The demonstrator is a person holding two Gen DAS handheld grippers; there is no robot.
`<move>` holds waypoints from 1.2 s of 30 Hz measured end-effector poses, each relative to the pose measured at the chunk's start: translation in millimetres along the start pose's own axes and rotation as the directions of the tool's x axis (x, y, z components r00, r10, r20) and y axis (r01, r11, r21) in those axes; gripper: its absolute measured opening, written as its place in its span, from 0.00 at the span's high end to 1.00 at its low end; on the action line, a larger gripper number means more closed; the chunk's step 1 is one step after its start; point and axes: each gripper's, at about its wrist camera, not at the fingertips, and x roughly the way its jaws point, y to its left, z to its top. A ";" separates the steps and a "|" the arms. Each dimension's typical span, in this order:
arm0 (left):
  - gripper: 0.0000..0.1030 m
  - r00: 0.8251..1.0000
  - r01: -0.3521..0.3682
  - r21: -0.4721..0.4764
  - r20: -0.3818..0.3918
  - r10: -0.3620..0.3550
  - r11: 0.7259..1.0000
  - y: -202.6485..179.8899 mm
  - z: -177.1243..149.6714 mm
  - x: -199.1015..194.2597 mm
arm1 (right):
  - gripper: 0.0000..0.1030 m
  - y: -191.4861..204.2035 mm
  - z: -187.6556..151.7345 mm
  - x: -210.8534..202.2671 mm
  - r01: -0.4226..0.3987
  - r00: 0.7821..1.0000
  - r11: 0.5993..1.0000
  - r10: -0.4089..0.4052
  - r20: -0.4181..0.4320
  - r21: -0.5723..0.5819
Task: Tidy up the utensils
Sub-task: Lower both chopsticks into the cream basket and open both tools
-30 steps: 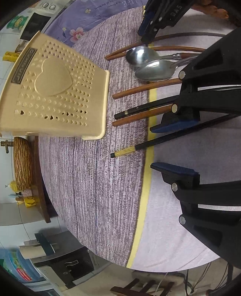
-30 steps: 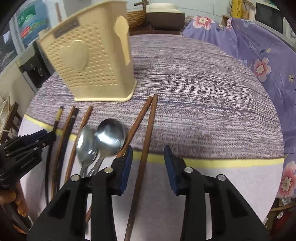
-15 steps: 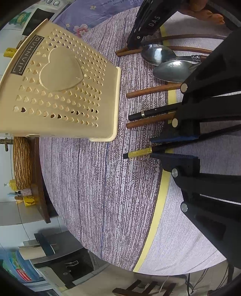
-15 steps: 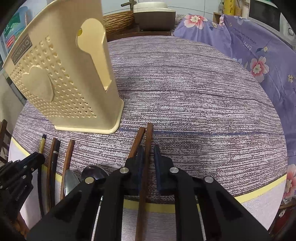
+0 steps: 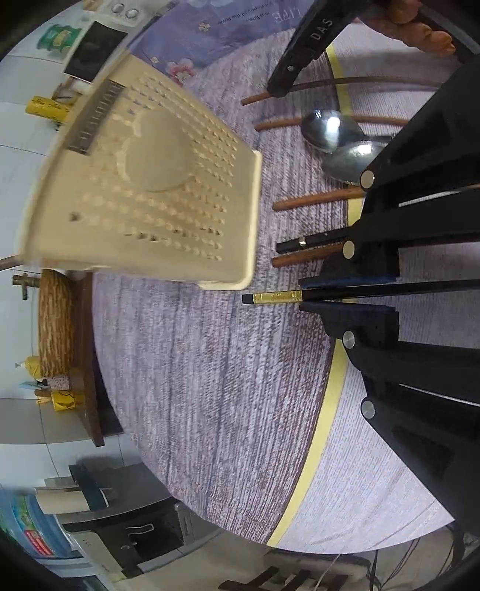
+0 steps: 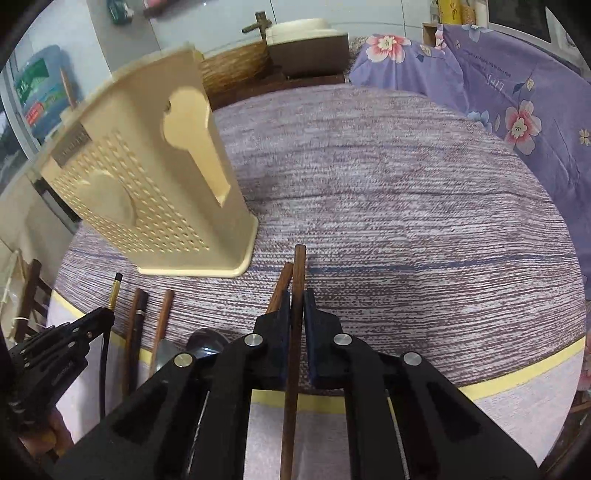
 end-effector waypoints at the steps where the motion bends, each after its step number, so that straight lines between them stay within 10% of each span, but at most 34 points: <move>1: 0.92 1.000 0.010 -0.006 0.019 -0.009 1.000 2.4 2.6 -8.5 | 0.92 -1.2 1.7 -9.5 -0.011 1.000 1.000 0.011 0.019 -0.001; 12: 0.92 0.960 0.054 -0.016 0.276 -0.048 0.998 24.5 32.7 -124.0 | 0.92 -20.3 28.7 -139.3 -0.088 0.959 0.995 0.098 0.266 -0.050; 29: 0.92 0.935 0.081 -0.007 0.346 -0.073 0.997 33.0 47.1 -156.8 | 0.92 -16.9 39.7 -176.8 -0.068 0.946 0.991 0.101 0.308 -0.114; 36: 0.92 0.870 0.083 -0.001 0.488 -0.072 0.997 29.2 105.6 -220.5 | 0.93 23.9 109.9 -229.0 -0.014 0.886 0.981 0.101 0.454 -0.192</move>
